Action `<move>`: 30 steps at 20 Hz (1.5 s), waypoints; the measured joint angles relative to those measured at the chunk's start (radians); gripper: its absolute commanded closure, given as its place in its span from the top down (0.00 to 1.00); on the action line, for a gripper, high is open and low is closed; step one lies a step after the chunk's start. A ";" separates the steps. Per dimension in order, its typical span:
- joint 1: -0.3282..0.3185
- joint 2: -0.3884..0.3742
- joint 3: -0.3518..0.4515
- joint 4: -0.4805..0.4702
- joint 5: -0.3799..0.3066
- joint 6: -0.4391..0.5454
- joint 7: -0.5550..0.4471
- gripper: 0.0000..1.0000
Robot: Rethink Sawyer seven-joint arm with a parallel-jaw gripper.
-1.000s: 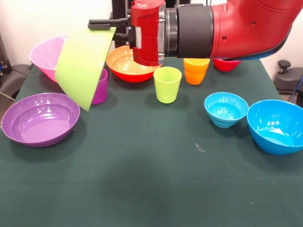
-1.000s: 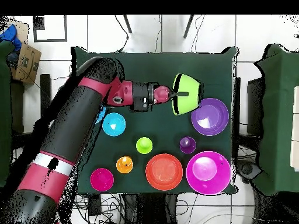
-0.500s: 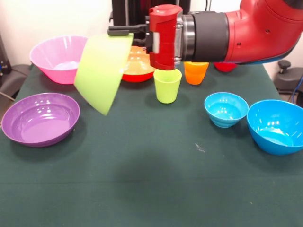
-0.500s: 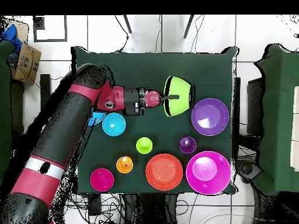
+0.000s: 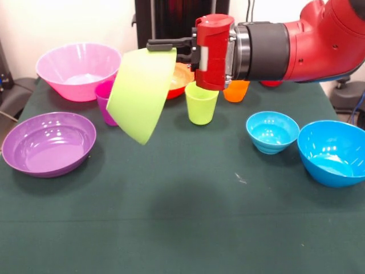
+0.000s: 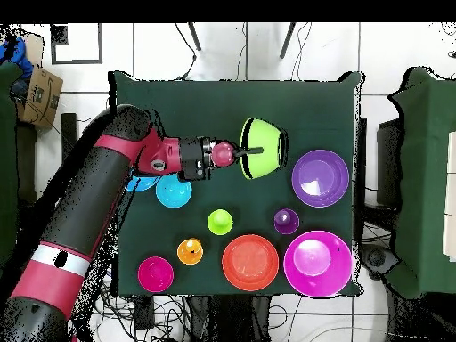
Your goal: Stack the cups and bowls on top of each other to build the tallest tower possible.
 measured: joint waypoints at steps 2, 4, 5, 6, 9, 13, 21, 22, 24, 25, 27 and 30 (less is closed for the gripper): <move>0.003 0.006 -0.002 0.000 0.000 0.002 0.004 0.00; 0.005 0.018 -0.004 0.000 0.000 0.007 0.014 0.00; 0.005 0.022 -0.005 0.000 0.000 0.009 0.017 0.00; 0.005 0.027 -0.007 0.000 0.000 0.011 0.020 0.00; 0.005 0.037 -0.010 0.000 0.000 0.015 0.024 0.00; 0.005 0.054 -0.020 0.000 0.000 0.020 0.024 0.00; 0.005 0.110 -0.042 -0.001 0.000 0.024 0.024 1.00; 0.005 0.112 -0.043 -0.001 0.000 0.024 0.024 1.00; 0.005 0.115 -0.044 -0.001 0.000 0.024 0.024 1.00; 0.005 0.119 -0.044 -0.001 0.000 0.024 0.024 1.00; 0.005 0.121 -0.044 -0.001 0.000 0.024 0.024 1.00; 0.005 0.121 -0.044 -0.001 0.000 0.024 0.024 1.00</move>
